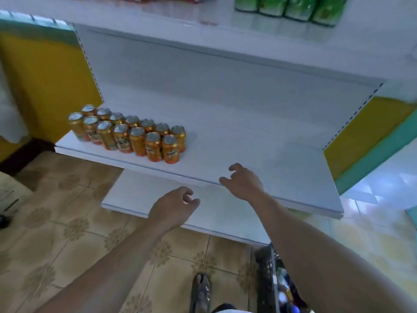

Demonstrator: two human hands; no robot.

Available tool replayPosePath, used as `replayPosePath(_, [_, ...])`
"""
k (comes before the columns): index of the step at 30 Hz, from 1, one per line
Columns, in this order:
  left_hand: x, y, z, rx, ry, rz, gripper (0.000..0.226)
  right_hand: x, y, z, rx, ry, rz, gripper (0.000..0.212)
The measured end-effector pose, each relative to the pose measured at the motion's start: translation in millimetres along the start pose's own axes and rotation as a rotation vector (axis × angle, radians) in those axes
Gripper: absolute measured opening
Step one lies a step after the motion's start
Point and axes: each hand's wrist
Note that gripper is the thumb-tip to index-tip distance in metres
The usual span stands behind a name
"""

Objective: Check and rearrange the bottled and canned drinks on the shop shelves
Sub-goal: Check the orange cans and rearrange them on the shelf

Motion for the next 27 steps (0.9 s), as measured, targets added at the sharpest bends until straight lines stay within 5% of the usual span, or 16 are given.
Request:
replayPosePath(14, [67.9, -121.3, 138.6, -0.105, 0.077, 0.225, 0.043, 164.3, -195.4, -55.4, 0.099, 0.013, 0.103, 0.052])
replayPosePath(17, [75.7, -135.3, 145.2, -0.068, 0.088, 0.237, 0.044, 165.4, -209.0, -73.6, 0.035, -0.047, 0.077, 0.076])
replayPosePath(27, [105.1, -136.1, 165.9, 0.049, 0.124, 0.046, 0.043, 165.9, -161.2, -67.0, -0.157, -0.188, 0.115, 0.061])
Point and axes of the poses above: each hand's wrist, its own y-axis away from the middle knuckle, its own z-axis out of the back of the hand, x = y × z, and after that the axes turned 12 degrees about x, right-handed
